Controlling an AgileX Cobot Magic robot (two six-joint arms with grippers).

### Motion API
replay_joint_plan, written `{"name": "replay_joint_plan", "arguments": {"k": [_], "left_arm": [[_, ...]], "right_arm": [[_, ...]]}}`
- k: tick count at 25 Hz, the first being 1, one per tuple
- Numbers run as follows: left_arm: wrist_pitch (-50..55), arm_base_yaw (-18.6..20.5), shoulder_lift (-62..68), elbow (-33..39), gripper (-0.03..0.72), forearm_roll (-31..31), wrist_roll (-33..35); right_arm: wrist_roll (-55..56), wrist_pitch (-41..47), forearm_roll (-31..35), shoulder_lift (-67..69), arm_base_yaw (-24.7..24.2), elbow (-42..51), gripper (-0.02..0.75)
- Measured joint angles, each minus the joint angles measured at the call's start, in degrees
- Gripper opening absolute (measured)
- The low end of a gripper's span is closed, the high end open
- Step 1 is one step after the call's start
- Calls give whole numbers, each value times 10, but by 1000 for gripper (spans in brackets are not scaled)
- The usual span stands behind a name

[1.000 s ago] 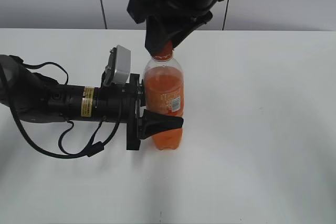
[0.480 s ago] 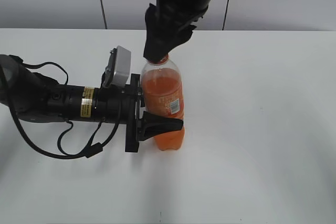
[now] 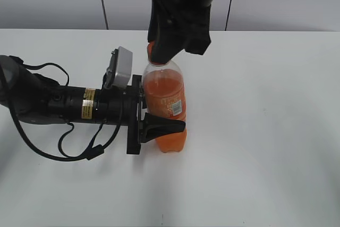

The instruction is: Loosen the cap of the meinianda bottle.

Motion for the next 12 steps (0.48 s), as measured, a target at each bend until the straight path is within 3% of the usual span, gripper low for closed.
{"name": "replay_joint_plan", "arguments": {"k": [12], "left_arm": [[0, 0, 0, 0, 412, 0, 0]], "right_arm": [[-205, 0, 1, 0, 0, 0, 272]]}}
